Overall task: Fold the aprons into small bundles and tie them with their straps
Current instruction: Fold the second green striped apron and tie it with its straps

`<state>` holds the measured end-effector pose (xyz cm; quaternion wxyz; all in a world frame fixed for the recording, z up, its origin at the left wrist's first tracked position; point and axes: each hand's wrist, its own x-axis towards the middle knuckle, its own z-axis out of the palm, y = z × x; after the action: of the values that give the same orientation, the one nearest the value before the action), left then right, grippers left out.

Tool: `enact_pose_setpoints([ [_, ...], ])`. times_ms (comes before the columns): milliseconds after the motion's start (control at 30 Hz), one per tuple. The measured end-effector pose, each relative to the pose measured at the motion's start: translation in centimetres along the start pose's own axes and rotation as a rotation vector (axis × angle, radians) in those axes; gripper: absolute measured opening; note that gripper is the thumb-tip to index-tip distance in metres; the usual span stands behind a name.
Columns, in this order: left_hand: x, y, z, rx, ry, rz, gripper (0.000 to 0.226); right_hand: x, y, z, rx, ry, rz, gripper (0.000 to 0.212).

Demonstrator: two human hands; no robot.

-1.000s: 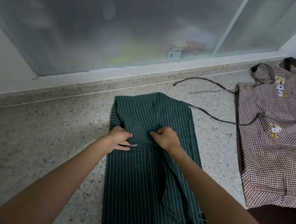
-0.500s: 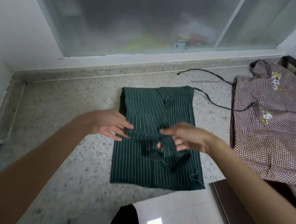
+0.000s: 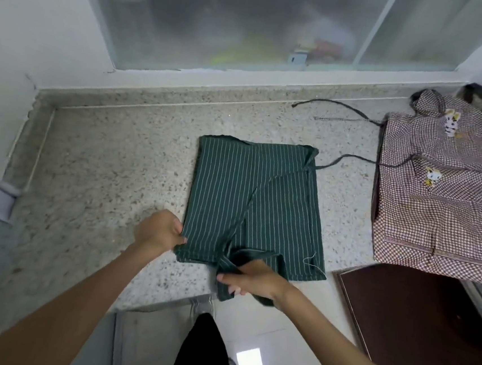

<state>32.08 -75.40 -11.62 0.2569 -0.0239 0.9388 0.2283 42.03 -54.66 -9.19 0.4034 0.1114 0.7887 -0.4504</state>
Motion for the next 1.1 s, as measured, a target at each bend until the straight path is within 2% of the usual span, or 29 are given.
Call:
enact_pose_setpoints([
  [33, -0.1, -0.3, 0.0, 0.006, -0.003, 0.004, 0.019, -0.9, 0.3, 0.3, -0.02, -0.102, 0.013, 0.019],
  [100, -0.3, -0.9, 0.1, 0.046, -0.062, 0.023, 0.024, -1.8, 1.6, 0.6, 0.05, -0.25, 0.044, 0.039],
  [200, -0.4, -1.3, 0.4, 0.041, -0.067, 0.039, 0.027, -2.0, 2.7, 0.6, 0.09, -0.452, 0.086, 0.014],
  [233, -0.4, -1.3, 0.6, 0.038, -0.052, 0.041, 0.027, -2.1, 3.0, 0.6, 0.068, -0.501, 0.089, 0.017],
  [300, -0.6, -1.3, 0.6, 0.08, -0.031, 0.05, 0.027, -2.5, 3.1, 0.6, 0.0, -0.642, 0.145, 0.041],
  [367, -0.9, -1.3, 0.5, 0.152, 0.008, 0.052, 0.03, -2.6, 3.5, 0.8, -0.171, -0.777, 0.222, 0.047],
  [433, -1.1, -0.9, 0.1, 0.219, 0.043, 0.062, 0.046, -3.1, 3.9, 0.9, -0.479, -0.78, 0.246, 0.053],
  [500, -1.0, -0.3, -0.3, 0.22, 0.064, 0.152, 0.065, -4.1, 3.7, -0.3, -0.848, -0.629, 0.241, 0.065],
  [533, -0.8, 0.1, -0.6, 0.196, 0.078, 0.227, 0.073, -4.8, 3.3, -1.3, -0.926, -0.526, 0.209, 0.065],
  [600, -0.1, 1.1, -1.3, 0.173, 0.133, 0.397, 0.074, -5.5, 2.1, -4.4, -0.781, -0.364, 0.113, 0.048],
  [667, 1.7, 2.1, -2.3, 0.214, 0.238, 0.53, 0.054, -4.6, 0.9, -7.7, -0.52, -0.156, 0.04, 0.029],
  [733, 3.6, 3.2, -3.3, 0.28, 0.304, 0.575, 0.038, -2.0, 0.5, -10.2, -0.377, 0.134, -0.015, 0.026],
  [833, 6.8, 4.9, -4.2, 0.325, 0.332, 0.592, 0.033, 3.1, -0.4, -11.8, -0.391, 0.505, -0.08, 0.035],
  [933, 9.3, 6.3, -3.5, 0.415, 0.315, 0.645, 0.041, 7.6, -1.3, -10.9, -0.5, 0.679, -0.051, 0.052],
  [1100, 15.3, 6.4, -2.8, 0.741, 0.066, 0.563, 0.083, 14.1, -1.7, -12.6, -0.818, 0.649, 0.033, 0.076],
])
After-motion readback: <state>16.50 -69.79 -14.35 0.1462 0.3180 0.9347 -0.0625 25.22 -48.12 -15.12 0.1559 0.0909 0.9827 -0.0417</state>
